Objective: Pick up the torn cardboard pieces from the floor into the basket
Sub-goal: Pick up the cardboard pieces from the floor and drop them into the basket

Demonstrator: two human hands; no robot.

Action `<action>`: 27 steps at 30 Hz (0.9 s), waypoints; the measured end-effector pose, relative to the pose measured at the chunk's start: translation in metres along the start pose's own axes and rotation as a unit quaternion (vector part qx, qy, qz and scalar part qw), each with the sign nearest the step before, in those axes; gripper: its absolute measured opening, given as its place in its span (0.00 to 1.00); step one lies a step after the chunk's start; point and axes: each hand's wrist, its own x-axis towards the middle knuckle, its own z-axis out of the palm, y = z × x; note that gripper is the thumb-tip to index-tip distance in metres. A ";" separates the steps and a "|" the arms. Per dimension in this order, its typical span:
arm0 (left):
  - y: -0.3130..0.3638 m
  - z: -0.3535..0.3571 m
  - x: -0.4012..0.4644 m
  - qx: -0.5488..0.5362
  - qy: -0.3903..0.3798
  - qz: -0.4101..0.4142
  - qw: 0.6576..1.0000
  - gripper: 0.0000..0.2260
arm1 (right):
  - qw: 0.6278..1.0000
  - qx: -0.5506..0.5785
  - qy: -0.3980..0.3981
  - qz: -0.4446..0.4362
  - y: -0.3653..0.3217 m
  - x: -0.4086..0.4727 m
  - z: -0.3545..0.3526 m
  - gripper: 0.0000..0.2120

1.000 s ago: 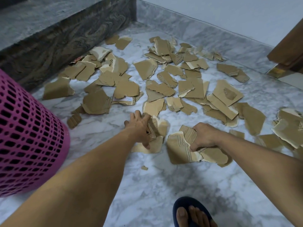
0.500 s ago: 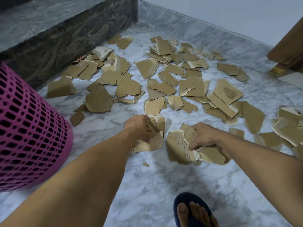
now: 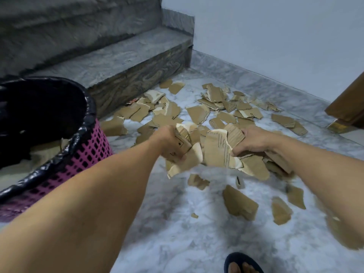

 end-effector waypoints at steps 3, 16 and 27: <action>0.006 -0.054 -0.023 -0.031 0.029 0.005 0.999 0.25 | 0.998 -0.022 0.023 -0.045 -0.055 -0.011 -0.020 0.17; -0.080 -0.267 -0.160 -0.059 0.183 -0.104 0.976 0.34 | 0.977 -0.044 0.035 -0.205 -0.318 -0.072 0.004 0.25; -0.202 -0.264 -0.209 -0.082 0.176 -0.214 0.957 0.31 | 0.973 0.007 -0.019 -0.229 -0.412 -0.069 0.146 0.16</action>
